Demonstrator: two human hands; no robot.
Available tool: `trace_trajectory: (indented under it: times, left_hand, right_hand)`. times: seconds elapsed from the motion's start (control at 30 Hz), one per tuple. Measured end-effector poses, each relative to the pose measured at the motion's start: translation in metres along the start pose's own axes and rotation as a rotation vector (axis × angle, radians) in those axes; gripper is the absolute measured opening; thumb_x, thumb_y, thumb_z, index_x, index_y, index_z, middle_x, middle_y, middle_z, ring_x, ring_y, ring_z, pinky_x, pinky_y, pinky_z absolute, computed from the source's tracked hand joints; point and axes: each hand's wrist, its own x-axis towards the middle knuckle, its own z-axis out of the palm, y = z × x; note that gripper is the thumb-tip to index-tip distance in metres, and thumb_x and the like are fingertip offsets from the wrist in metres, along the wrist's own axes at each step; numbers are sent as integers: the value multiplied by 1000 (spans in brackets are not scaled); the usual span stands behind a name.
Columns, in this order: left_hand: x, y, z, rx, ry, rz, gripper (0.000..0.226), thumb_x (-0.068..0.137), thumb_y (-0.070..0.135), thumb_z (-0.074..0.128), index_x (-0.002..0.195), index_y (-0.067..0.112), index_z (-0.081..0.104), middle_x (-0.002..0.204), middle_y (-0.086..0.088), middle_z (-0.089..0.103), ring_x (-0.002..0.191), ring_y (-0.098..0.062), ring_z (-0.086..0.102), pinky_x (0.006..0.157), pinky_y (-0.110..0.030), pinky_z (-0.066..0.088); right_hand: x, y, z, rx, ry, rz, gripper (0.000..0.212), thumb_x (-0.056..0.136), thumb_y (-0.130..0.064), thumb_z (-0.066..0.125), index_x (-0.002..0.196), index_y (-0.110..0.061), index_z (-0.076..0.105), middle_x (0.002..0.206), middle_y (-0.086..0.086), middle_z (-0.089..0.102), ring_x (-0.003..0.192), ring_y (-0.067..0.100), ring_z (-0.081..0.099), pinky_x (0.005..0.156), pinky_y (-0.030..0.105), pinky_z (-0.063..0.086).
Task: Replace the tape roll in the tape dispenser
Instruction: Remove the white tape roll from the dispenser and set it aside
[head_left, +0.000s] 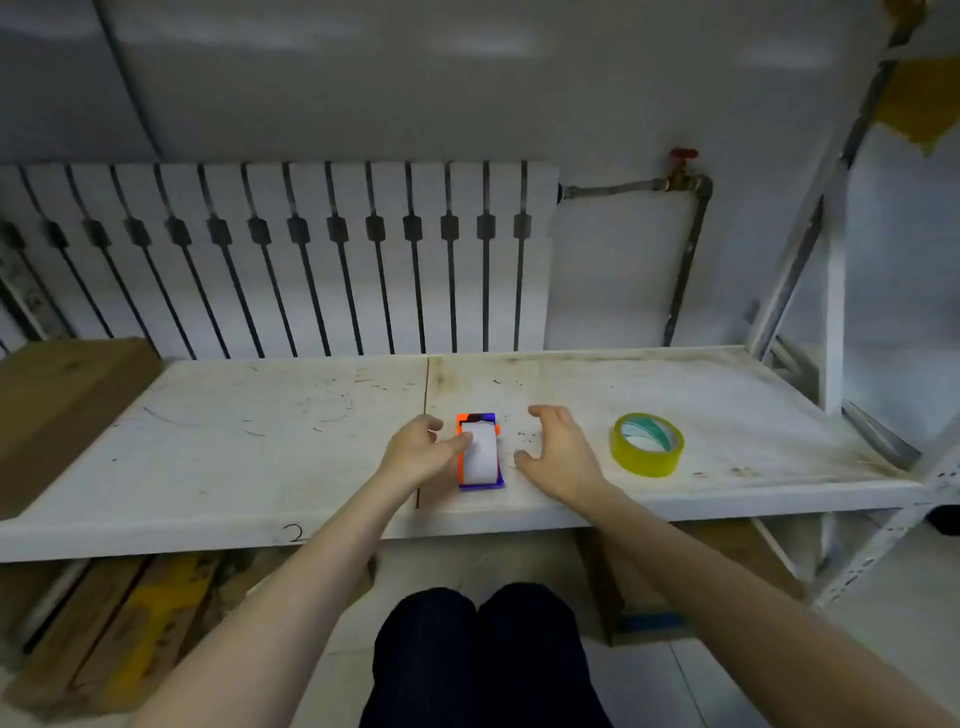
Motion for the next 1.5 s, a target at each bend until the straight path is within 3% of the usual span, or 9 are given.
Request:
trace_trajectory:
  times: [0.1,0.17,0.3,0.47,0.73,0.8,0.93,1.13,1.5]
  left_hand:
    - [16,-4,14,-84,-37,-71,47,84,42,59,116,7,58,122,-12,60,113,-28,56,91,-33,43]
    - [22,-8,23,-180,-36,-71,30,87,38,57,90,8,62,102,-16,66,94,-30,60,79,-33,44]
    - [27,-11,35,-294,-35,-55,32,91,19,51,59,13,48,62,-6,45,66,-23,42,61,-31,32]
    - [34,-11,35,-396,-24,-78,17,90,14,53,76,5,52,75,-13,46,62,-21,42,49,-22,33]
    - [43,19,12,-692,32,-245,12,90,16,57,79,11,57,80,-7,58,71,-20,54,64,-29,46]
    - [44,26,8,-687,23,-241,10,90,16,57,83,10,57,87,-10,57,78,-22,52,64,-28,45]
    - [38,38,15,-651,30,-182,10,91,17,57,96,8,58,84,-4,60,77,-17,56,63,-27,48]
    - [31,52,33,-586,-1,-117,12,90,17,57,81,12,60,80,-4,62,75,-18,57,65,-28,49]
    - [17,69,49,-512,-78,-20,11,85,17,64,89,6,65,76,-7,65,68,-20,60,55,-25,51]
  right_hand:
    - [8,8,21,46,-59,102,55,83,-22,61,134,-13,44,138,7,48,120,24,51,99,36,45]
    - [11,13,35,106,-112,173,45,86,-22,57,128,-11,50,129,9,58,113,25,56,94,33,46]
    - [13,13,51,204,-118,221,30,91,-20,49,118,-11,56,111,10,67,97,23,59,77,26,41]
    - [17,18,57,244,-182,207,33,91,-17,48,123,-12,53,107,6,66,86,14,54,77,26,42]
    - [16,30,56,335,-195,160,32,90,-15,54,121,-10,50,80,0,62,86,13,55,70,22,43]
    - [16,31,53,357,-180,141,28,92,-16,54,119,-11,50,85,1,62,89,11,54,64,17,43]
    - [17,34,45,393,-99,129,25,89,-14,55,114,-10,54,78,-2,60,84,14,58,75,26,46]
    - [11,27,19,638,102,19,14,95,-20,48,94,-15,61,89,2,64,82,15,58,71,25,47]
    - [12,36,-5,667,151,20,18,80,-30,71,87,-14,69,78,-4,68,74,11,66,67,21,54]
